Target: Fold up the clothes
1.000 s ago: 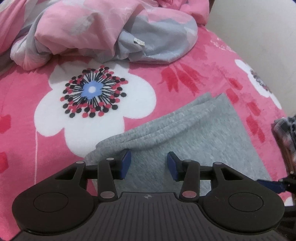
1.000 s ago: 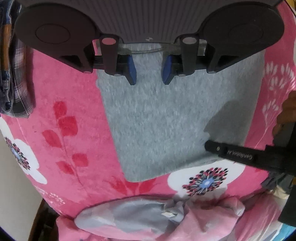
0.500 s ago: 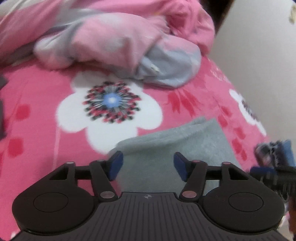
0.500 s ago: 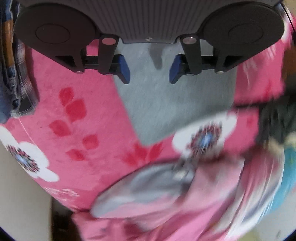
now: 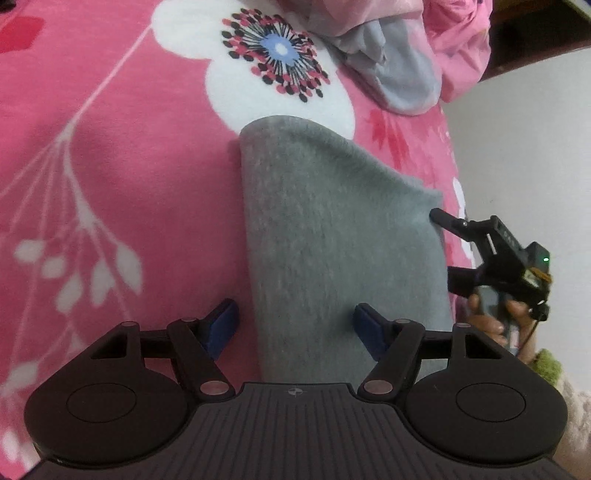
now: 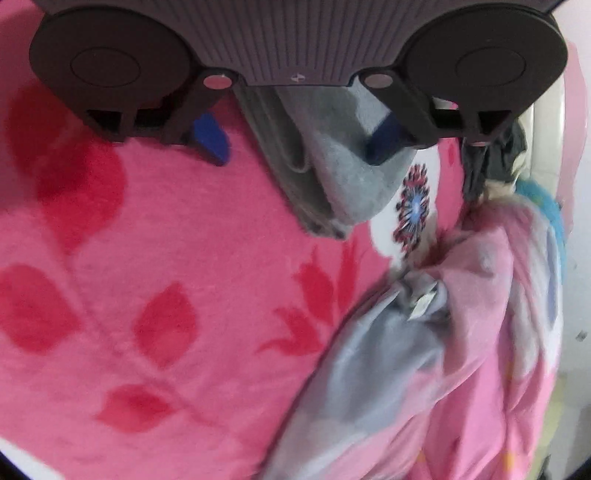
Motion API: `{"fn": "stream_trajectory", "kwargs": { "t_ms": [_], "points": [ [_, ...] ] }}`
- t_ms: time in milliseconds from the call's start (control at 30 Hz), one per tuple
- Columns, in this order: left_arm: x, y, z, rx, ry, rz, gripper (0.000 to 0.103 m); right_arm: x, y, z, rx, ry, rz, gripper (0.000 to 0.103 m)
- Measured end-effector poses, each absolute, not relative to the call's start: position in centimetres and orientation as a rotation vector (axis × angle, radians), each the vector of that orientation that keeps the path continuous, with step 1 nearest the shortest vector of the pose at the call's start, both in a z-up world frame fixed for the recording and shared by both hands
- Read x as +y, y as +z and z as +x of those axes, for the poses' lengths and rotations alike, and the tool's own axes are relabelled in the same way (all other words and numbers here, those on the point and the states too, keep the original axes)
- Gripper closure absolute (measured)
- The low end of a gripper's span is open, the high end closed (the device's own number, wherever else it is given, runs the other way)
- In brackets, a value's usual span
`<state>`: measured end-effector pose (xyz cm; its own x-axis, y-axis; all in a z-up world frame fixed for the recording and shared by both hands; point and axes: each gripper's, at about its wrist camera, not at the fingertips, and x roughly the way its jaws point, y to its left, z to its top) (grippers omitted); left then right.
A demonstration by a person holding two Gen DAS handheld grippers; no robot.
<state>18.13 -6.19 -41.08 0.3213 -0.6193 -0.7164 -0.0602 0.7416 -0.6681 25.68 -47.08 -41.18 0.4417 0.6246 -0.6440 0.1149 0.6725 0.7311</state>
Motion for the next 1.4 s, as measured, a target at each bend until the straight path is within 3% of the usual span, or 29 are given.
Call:
{"fn": "stream_trajectory", "kwargs": {
  "t_ms": [267, 600, 667, 733, 1000, 1400],
  "points": [
    [-6.4, -41.4, 17.8, 1.161, -0.396, -0.725, 0.033, -45.5, -41.0, 21.5, 1.224, 0.585, 0.802, 0.003],
    [-7.0, -41.7, 17.9, 1.136, -0.407, -0.69, 0.034, -43.8, -42.1, 26.0, 1.237, 0.669, 0.849, 0.001],
    [-7.3, -41.3, 17.7, 1.143, -0.393, -0.695, 0.043, -44.1, -41.4, 25.5, 1.252, 0.658, 0.834, 0.012],
    [-7.8, -40.5, 17.5, 1.152, -0.38, -0.69, 0.045, -44.6, -40.9, 25.0, 1.285, 0.628, 0.838, 0.023],
    [-10.0, -36.5, 17.0, 1.151, -0.341, -0.664, 0.055, -43.6, -37.4, 24.3, 1.303, 0.569, 0.699, 0.045],
    [-11.5, -31.7, 13.9, 1.155, -0.395, -0.602, 0.055, -44.3, -30.6, 18.3, 1.245, 0.461, 0.698, 0.051]
  ]
}}
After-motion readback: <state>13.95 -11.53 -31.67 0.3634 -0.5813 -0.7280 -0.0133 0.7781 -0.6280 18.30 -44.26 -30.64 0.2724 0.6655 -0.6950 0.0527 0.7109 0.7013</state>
